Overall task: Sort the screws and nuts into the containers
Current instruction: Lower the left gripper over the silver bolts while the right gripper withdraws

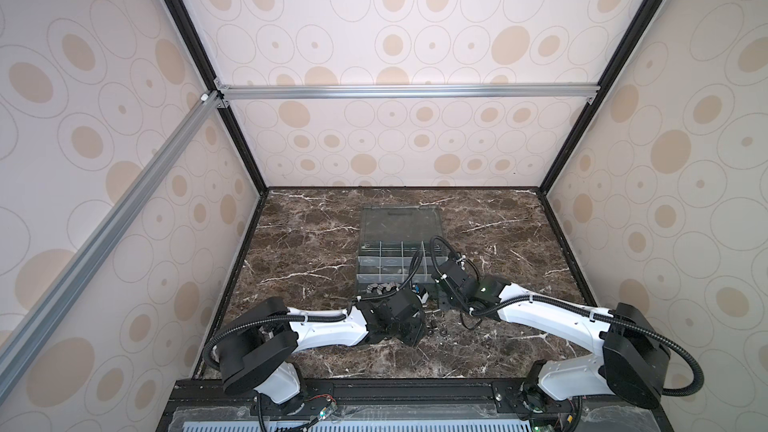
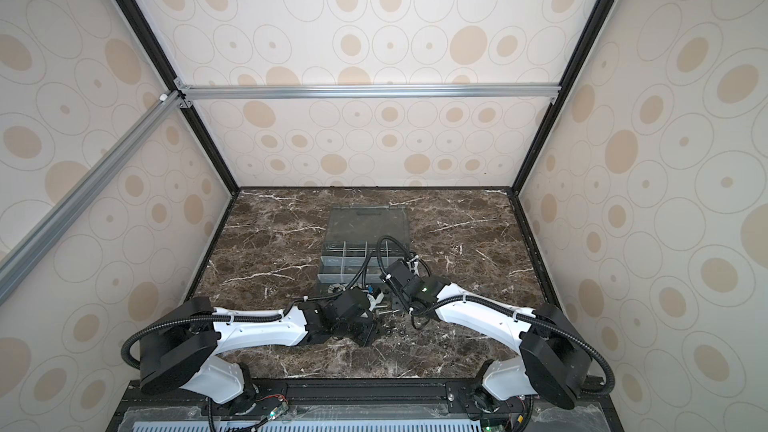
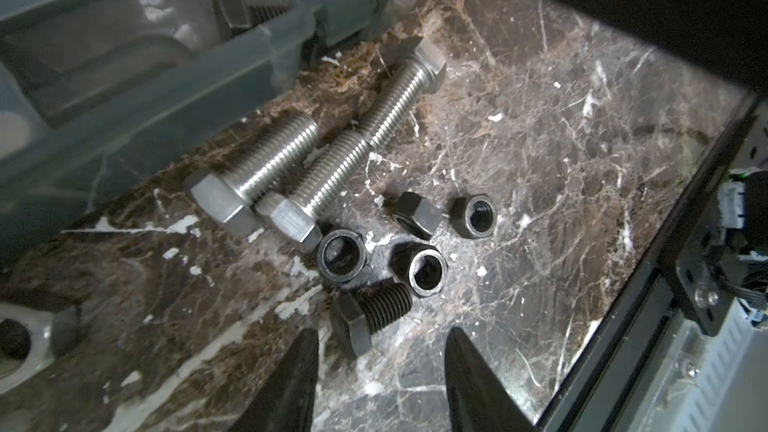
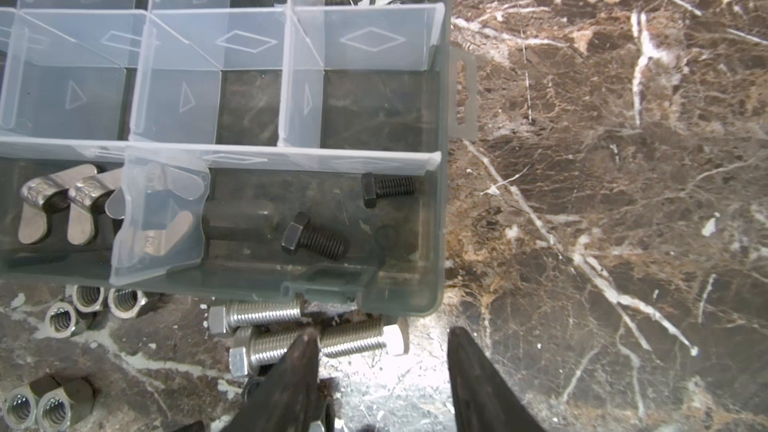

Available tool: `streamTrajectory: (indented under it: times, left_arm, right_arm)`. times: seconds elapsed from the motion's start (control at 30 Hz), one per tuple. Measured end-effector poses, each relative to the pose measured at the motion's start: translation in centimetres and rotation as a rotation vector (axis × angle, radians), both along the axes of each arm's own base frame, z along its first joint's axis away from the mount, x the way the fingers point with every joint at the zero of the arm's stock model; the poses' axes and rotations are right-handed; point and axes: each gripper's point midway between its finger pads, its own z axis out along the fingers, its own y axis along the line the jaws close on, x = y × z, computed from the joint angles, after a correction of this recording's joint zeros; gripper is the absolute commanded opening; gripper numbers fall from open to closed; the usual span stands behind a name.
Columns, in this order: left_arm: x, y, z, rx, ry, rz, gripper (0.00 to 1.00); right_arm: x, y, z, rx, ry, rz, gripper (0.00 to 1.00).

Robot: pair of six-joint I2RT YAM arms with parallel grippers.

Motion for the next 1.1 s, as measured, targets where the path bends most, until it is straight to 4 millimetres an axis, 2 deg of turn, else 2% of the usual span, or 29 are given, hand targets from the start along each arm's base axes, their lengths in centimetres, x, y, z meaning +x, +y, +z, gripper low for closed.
streamTrajectory:
  times: [0.17, 0.37, 0.7, 0.77, 1.0, 1.1]
  left_arm:
    - [0.1, 0.1, -0.7, 0.063, -0.009, 0.008, 0.51]
    - [0.4, 0.7, -1.4, 0.134, -0.029, 0.023, 0.40]
    - [1.1, 2.0, -1.8, 0.196, -0.070, 0.058, 0.34]
    - [1.3, 2.2, -1.8, 0.205, -0.076, 0.064, 0.35]
    - [1.3, 2.2, -1.4, 0.199, -0.084, 0.057, 0.51]
    - [1.1, 1.8, -1.2, 0.182, -0.080, 0.045, 0.52]
  right_arm:
    - [-0.4, -0.4, -0.6, -0.006, 0.012, -0.010, 0.54]
    - [-0.4, -0.5, -0.6, -0.004, 0.014, -0.015, 0.54]
    - [-0.5, -0.6, -0.8, -0.005, 0.018, -0.018, 0.54]
    - [-0.6, -0.6, -0.8, -0.006, 0.019, -0.018, 0.54]
    - [-0.6, -0.7, -1.0, -0.007, 0.021, -0.018, 0.54]
    - [-0.7, -0.7, -0.9, -0.004, 0.022, -0.018, 0.54]
